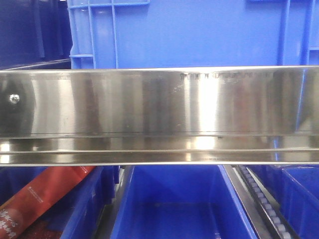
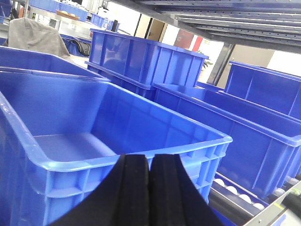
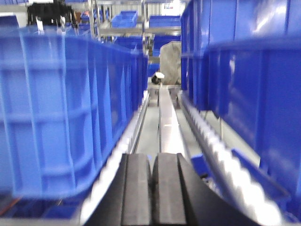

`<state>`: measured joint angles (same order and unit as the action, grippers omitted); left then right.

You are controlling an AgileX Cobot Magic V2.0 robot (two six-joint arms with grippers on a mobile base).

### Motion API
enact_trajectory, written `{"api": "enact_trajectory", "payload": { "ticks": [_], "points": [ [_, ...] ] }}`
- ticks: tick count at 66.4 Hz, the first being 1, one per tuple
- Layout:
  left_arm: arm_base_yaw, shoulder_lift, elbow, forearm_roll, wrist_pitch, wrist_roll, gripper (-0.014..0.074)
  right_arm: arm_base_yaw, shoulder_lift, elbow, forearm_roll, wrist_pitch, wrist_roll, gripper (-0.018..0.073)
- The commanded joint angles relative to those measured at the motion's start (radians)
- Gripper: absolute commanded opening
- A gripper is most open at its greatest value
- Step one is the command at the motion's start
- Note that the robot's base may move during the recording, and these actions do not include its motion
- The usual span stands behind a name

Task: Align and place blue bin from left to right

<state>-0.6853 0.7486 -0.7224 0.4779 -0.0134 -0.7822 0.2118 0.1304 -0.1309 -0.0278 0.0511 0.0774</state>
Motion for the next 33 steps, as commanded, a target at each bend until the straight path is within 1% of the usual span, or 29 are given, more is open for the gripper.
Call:
{"api": "enact_trajectory", "payload": {
  "ticks": [1,12,19,33],
  "points": [
    [-0.007,-0.005,0.002,0.002,-0.013,0.004,-0.0111,-0.015,-0.033,0.045,0.012,-0.051,-0.008,-0.0078],
    [-0.007,-0.005,0.002,0.002,-0.013,0.004,-0.0111,-0.029,-0.117,0.131,0.012,-0.046,-0.008,-0.0078],
    [-0.007,-0.005,0.002,0.002,-0.013,0.004,-0.0111,-0.031,-0.13,0.131,0.012,-0.024,-0.008,-0.0078],
    [-0.007,-0.005,0.002,0.002,-0.012,0.004,-0.0111,-0.031,-0.13,0.131,0.012,-0.03,-0.008,-0.0078]
  ]
}}
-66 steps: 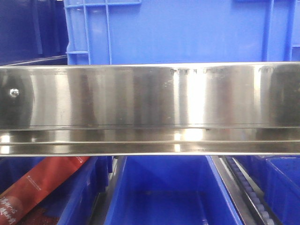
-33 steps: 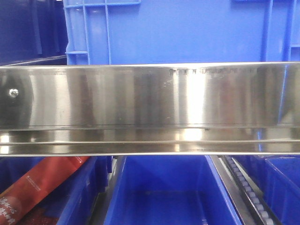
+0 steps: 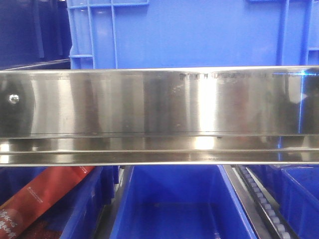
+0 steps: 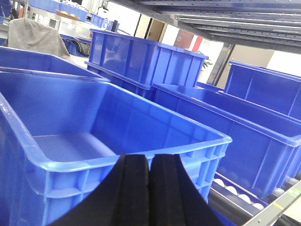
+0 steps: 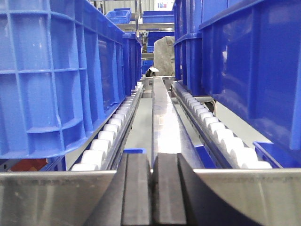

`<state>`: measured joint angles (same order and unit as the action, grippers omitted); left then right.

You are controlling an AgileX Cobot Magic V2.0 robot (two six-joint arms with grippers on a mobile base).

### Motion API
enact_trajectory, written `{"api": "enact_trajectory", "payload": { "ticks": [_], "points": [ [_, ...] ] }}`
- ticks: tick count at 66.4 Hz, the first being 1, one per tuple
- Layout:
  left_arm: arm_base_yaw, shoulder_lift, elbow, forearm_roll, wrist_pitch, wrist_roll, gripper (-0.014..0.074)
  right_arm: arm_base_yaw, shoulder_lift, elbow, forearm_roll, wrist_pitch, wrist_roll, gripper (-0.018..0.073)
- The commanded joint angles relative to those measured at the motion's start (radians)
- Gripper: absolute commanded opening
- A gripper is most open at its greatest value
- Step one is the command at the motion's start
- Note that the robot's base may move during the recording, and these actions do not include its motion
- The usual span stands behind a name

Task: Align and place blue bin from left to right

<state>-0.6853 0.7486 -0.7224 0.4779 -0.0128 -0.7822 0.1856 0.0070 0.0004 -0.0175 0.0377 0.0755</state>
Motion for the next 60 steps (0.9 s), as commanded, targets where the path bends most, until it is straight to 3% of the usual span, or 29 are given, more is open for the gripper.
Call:
{"api": "enact_trajectory", "payload": {
  "ticks": [1,39,53,57,60],
  "points": [
    [-0.007,-0.005,0.002,0.002,-0.013,0.004,-0.0111,-0.005,-0.007,0.0,0.002,-0.016,-0.007,-0.0078],
    [-0.007,-0.005,0.002,0.002,-0.013,0.004,-0.0111,-0.005,-0.007,0.0,0.002,-0.016,-0.007,-0.0078],
    [-0.007,-0.017,0.004,0.021,0.05,0.006,-0.0111,-0.005,-0.007,0.0,0.002,-0.016,-0.007,-0.0078],
    [0.017,-0.029,0.016,-0.043,0.066,0.079,-0.0111,-0.005,-0.007,0.0,0.002,-0.016,-0.007,-0.0078],
    [0.055,-0.047,0.036,-0.139,0.087,0.232,-0.0111,-0.005,-0.007,0.0,0.002,-0.016,-0.007,-0.0078]
  ]
}}
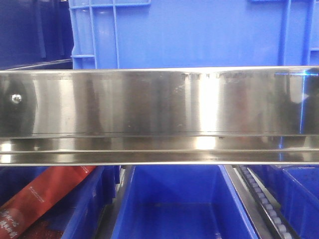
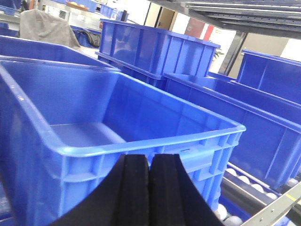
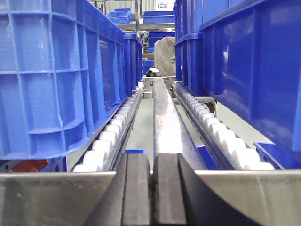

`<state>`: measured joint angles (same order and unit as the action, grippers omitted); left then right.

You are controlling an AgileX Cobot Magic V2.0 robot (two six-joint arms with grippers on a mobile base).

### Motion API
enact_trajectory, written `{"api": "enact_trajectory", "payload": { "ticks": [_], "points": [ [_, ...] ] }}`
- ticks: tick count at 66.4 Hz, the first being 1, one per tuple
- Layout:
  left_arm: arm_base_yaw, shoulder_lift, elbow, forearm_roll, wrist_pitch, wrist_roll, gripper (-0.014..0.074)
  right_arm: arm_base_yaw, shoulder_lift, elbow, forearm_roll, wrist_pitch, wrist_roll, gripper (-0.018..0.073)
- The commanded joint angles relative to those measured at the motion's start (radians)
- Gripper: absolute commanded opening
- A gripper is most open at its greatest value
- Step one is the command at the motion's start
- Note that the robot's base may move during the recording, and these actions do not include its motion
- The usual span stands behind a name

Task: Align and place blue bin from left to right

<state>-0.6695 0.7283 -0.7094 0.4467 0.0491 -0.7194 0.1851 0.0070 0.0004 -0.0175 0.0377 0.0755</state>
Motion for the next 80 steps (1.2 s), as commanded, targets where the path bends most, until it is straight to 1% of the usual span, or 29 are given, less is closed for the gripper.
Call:
{"api": "enact_trajectory", "payload": {
  "ticks": [1,2,4,7,11,15,19,20,30,35,40,51,60,69,73,75,80],
  "points": [
    [0.054,-0.033,0.031,-0.137,0.027,0.213,-0.0111,-0.005,-0.007,0.0,0.002,-0.016,-0.007,-0.0078],
    [0.068,-0.043,0.046,-0.181,0.027,0.255,-0.0111,-0.005,-0.007,0.0,0.002,-0.016,-0.007,-0.0078],
    [0.105,-0.058,0.068,-0.236,0.02,0.335,-0.0111,-0.005,-0.007,0.0,0.002,-0.016,-0.007,-0.0078],
    [0.152,-0.085,0.109,-0.291,-0.013,0.446,-0.0111,-0.005,-0.007,0.0,0.002,-0.016,-0.007,-0.0078],
    [0.22,-0.129,0.177,-0.347,-0.071,0.536,-0.0111,-0.005,-0.007,0.0,0.002,-0.016,-0.007,-0.0078],
    [0.275,-0.172,0.24,-0.371,-0.112,0.587,-0.0111,-0.005,-0.007,0.0,0.002,-0.016,-0.007,-0.0078],
    [0.333,-0.228,0.304,-0.371,-0.115,0.59,-0.0111,-0.005,-0.007,0.0,0.002,-0.016,-0.007,-0.0078],
    [0.34,-0.235,0.317,-0.371,-0.113,0.59,-0.0111,-0.005,-0.007,0.0,0.002,-0.016,-0.007,-0.0078],
    [0.47,-0.392,0.439,-0.371,-0.079,0.59,-0.0111,-0.005,-0.007,0.0,0.002,-0.016,-0.007,-0.0078],
    [0.521,-0.459,0.49,-0.371,-0.076,0.59,-0.0111,-0.005,-0.007,0.0,0.002,-0.016,-0.007,-0.0078],
    [0.56,-0.515,0.537,-0.371,-0.076,0.59,-0.0111,-0.005,-0.007,0.0,0.002,-0.016,-0.007,-0.0078],
    [0.615,-0.613,0.623,-0.371,-0.076,0.59,-0.0111,-0.005,-0.007,0.0,0.002,-0.016,-0.007,-0.0078],
    [0.646,-0.672,0.674,-0.371,-0.076,0.59,-0.0111,-0.005,-0.007,0.0,0.002,-0.016,-0.007,-0.0078],
    [0.645,-0.728,0.709,-0.373,-0.076,0.59,-0.0111,-0.005,-0.007,0.0,0.002,-0.016,-0.007,-0.0078],
    [0.645,-0.728,0.709,-0.375,-0.072,0.59,-0.0111,-0.005,-0.007,0.0,0.002,-0.016,-0.007,-0.0078],
    [0.645,-0.728,0.709,-0.378,-0.049,0.59,-0.0111,-0.005,-0.007,0.0,0.002,-0.016,-0.007,-0.0078],
    [0.645,-0.728,0.709,-0.378,-0.049,0.59,-0.0111,-0.005,-0.007,0.0,0.002,-0.016,-0.007,-0.0078]
  ]
}}
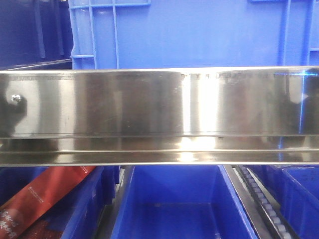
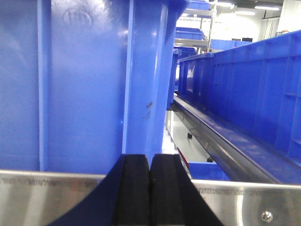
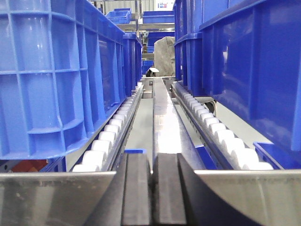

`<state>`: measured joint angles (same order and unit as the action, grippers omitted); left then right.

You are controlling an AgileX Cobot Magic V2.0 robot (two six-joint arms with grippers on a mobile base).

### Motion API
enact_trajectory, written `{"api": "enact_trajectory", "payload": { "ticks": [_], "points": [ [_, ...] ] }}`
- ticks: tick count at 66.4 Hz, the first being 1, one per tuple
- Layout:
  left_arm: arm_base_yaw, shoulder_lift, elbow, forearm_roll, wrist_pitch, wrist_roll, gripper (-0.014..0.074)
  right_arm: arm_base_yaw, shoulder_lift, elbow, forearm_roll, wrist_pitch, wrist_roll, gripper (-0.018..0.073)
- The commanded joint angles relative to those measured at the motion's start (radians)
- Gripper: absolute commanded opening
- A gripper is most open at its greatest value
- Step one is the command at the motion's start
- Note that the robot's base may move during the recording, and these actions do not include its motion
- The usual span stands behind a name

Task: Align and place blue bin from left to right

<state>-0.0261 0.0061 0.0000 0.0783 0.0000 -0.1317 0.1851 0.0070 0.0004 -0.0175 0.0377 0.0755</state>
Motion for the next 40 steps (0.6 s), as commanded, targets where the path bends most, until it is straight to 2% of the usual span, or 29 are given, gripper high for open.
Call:
{"api": "enact_trajectory", "payload": {
  "ticks": [1,20,40],
  "points": [
    [0.002,-0.006,0.0,-0.009,0.0,0.002,-0.0111,-0.005,-0.007,0.0,0.002,-0.016,-0.007,-0.0078],
    [-0.03,-0.006,0.0,-0.009,0.0,0.002,-0.0111,-0.005,-0.007,0.0,0.002,-0.016,-0.007,-0.0078],
    [-0.03,-0.006,0.0,-0.009,0.0,0.002,-0.0111,-0.005,-0.007,0.0,0.002,-0.016,-0.007,-0.0078]
  ]
}}
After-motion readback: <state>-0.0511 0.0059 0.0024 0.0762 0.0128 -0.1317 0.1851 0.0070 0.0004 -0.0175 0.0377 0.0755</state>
